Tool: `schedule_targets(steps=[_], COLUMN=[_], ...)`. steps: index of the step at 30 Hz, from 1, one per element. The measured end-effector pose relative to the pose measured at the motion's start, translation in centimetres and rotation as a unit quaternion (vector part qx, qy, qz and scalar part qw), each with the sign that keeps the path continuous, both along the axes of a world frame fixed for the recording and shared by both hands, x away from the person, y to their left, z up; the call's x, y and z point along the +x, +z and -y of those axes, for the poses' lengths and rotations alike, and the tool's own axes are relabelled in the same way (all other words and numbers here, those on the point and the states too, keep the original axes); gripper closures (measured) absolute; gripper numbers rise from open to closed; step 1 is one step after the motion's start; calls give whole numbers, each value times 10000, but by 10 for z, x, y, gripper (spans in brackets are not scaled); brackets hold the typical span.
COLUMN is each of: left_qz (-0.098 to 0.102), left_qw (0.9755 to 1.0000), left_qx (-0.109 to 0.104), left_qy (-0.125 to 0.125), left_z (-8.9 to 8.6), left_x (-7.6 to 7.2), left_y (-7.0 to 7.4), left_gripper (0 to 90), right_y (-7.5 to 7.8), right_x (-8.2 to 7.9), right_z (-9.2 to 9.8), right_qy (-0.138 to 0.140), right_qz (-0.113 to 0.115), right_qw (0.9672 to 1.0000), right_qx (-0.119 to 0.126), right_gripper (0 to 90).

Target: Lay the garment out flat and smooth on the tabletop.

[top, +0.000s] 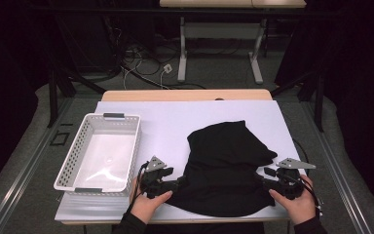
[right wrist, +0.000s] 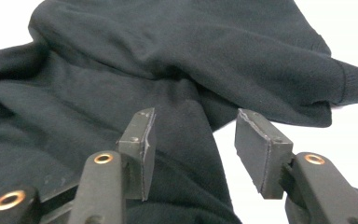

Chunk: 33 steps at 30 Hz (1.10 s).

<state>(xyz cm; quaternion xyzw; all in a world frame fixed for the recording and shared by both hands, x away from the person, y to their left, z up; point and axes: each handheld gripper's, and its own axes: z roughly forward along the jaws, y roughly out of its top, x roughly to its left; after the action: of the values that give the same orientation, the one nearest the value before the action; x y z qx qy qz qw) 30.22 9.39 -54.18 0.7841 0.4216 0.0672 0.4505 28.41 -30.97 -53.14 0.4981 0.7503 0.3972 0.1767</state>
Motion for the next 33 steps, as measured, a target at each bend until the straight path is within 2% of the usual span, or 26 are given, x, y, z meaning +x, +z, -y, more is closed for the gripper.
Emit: schedule_targets(steps=[6, 11, 16, 17, 18, 19, 20, 21, 23, 24, 26, 29, 33], left_qz=[-188, -232, -268, -210, -182, -199, -278, -284, -176, -198, -204, -331, -375], left_qw=[9997, 9992, 9990, 9990, 9989, 9989, 9989, 9988, 9985, 9984, 9982, 9981, 9978], left_qx=[152, 316, 359, 387, 415, 398, 356, 348, 456, 465, 469, 399, 427], left_qy=[69, -3, -43, -61, -108, -125, -155, -185, -234, -267, -308, -329, -332], left_z=[14, 21, 25, 25, 26, 27, 28, 30, 32, 33, 34, 33, 33], left_x=[16, 16, 16, 15, 15, 14, 13, 12, 10, 9, 8, 7, 5], left_y=[-11, -16, -21, -21, -21, -21, -21, -21, -22, -21, -22, -21, -19], left_gripper=[391, 391, 413, 420, 444, 505, 505, 547, 602, 683, 701, 782, 851], right_y=[-9, -16, -21, -22, -22, -23, -23, -23, -23, -22, -22, -20, -18], right_x=[9, 11, 11, 11, 11, 11, 11, 11, 10, 9, 9, 8, 6], right_z=[-1, -3, -4, -5, -6, -7, -7, -8, -9, -10, -10, -11, -12], right_qy=[-38, -14, 10, 31, 42, 92, 92, 109, 140, 154, 170, 276, 327], right_qz=[-174, -291, -453, -475, -490, -537, -537, -551, -576, -585, -615, -846, -904], right_qw=[9998, 9994, 9988, 9987, 9986, 9983, 9983, 9982, 9980, 9979, 9977, 9959, 9952], right_qx=[-108, -181, -176, -181, -170, -194, -194, -204, -205, -251, -245, -159, -173], right_gripper=[466, 467, 499, 507, 528, 561, 561, 583, 630, 693, 728, 834, 861])
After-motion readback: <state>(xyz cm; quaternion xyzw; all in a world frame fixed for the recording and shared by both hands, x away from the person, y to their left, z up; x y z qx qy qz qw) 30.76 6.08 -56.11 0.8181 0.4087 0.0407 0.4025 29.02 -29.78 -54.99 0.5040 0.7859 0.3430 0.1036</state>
